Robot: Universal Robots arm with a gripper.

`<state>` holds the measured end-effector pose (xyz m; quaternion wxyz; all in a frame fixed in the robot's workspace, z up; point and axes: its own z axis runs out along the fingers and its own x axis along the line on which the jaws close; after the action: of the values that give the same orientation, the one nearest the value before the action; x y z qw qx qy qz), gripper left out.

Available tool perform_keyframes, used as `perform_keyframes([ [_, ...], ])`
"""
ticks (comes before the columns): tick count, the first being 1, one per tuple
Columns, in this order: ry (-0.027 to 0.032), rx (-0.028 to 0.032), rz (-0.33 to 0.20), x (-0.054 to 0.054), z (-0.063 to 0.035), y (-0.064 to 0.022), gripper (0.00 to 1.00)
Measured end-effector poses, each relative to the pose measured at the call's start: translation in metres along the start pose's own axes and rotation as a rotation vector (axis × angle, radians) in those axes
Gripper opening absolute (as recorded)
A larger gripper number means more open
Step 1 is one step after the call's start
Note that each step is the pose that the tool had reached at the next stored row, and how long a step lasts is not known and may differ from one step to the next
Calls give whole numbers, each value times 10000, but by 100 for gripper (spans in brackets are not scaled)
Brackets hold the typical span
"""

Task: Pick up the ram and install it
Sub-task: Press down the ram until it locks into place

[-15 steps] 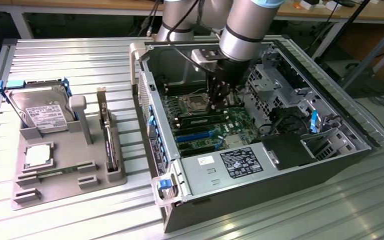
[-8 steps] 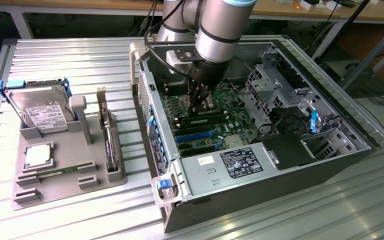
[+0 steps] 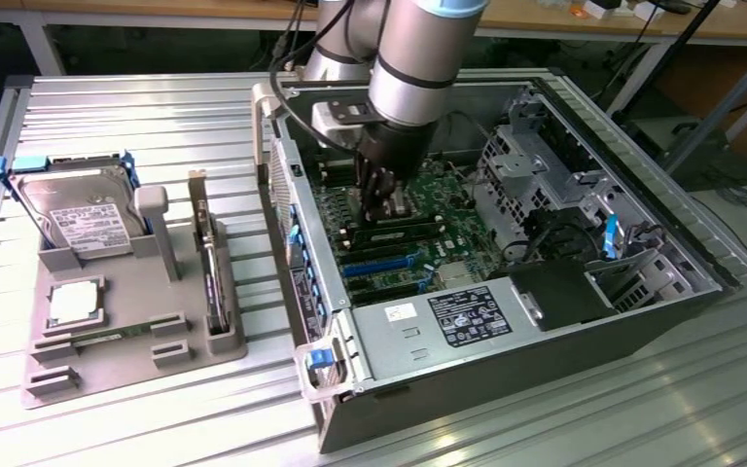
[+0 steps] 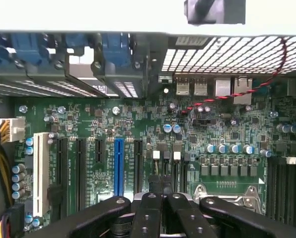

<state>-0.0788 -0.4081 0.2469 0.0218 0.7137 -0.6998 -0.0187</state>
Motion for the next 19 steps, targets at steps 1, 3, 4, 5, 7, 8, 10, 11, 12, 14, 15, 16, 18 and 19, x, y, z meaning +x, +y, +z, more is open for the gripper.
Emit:
perform_keyframes([
  [1, 0, 1, 1, 1, 23, -1, 10],
  [3, 0, 0, 0, 2, 74, -5, 10],
  [4, 3, -2, 1, 3, 92, -5, 10],
  [5, 4, -2, 1, 4, 121, -7, 10],
  [7, 5, -2, 0, 5, 140, -8, 10],
  [8, 2, -1, 0, 5, 141, -8, 10],
  [10, 9, -5, 1, 10, 177, -9, 10],
  [11, 8, -4, 1, 10, 178, -9, 10],
  [12, 3, -2, 1, 10, 180, -10, 10],
  [14, -7, -6, -1, 8, 79, -6, 10],
  [15, 2, -15, 0, 10, 21, -1, 10],
  [16, -2, -14, -1, 10, -40, -1, 10],
  [18, -1, -14, -1, 12, -75, -71, 10],
  [19, -10, -16, 0, 13, -90, -139, 10],
])
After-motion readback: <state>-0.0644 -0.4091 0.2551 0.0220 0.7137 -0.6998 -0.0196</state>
